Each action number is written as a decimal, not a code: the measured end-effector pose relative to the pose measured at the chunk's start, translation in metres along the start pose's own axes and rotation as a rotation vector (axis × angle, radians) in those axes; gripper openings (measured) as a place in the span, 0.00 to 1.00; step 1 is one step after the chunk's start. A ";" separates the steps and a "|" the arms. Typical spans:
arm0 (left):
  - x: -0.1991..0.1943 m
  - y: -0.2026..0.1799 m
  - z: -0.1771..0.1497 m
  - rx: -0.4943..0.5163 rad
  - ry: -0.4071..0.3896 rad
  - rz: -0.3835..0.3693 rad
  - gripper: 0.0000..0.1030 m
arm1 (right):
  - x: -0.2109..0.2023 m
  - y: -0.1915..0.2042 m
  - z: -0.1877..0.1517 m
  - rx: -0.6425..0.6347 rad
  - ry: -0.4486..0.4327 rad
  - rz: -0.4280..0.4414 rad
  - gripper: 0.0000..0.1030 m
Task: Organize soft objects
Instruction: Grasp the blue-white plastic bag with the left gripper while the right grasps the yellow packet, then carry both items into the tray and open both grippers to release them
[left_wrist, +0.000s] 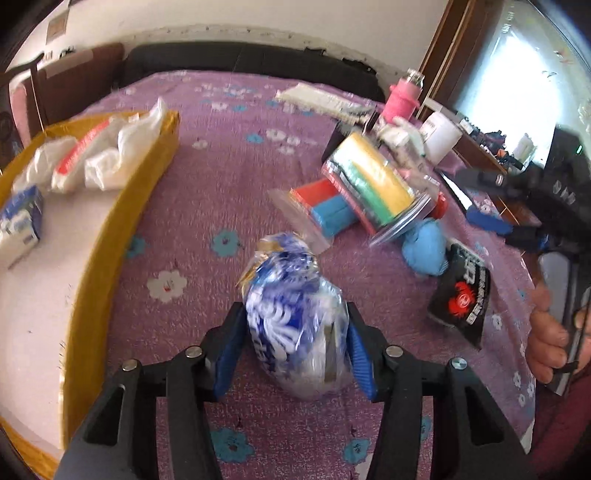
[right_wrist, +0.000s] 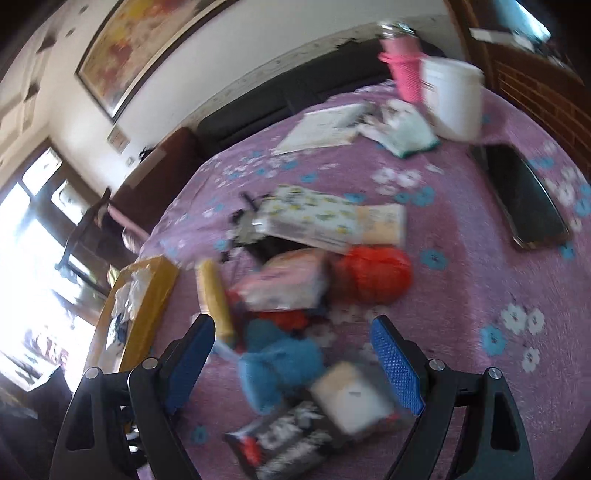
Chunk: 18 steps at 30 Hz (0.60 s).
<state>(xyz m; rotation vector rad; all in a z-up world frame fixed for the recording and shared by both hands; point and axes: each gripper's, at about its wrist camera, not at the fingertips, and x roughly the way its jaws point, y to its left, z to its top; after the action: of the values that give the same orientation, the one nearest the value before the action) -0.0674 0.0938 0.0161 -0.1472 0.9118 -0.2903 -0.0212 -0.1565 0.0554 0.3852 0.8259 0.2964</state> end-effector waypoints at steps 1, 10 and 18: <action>-0.001 0.001 0.000 -0.003 -0.006 -0.006 0.51 | 0.003 0.011 0.002 -0.028 0.005 -0.001 0.87; -0.001 0.013 -0.001 -0.063 -0.017 -0.058 0.42 | 0.060 0.087 0.012 -0.279 0.081 -0.123 0.75; -0.003 0.020 -0.002 -0.103 -0.034 -0.092 0.41 | 0.096 0.093 0.009 -0.331 0.181 -0.194 0.21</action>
<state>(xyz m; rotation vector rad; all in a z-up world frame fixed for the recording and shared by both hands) -0.0673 0.1134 0.0119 -0.2889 0.8875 -0.3250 0.0378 -0.0372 0.0396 -0.0324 0.9650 0.2832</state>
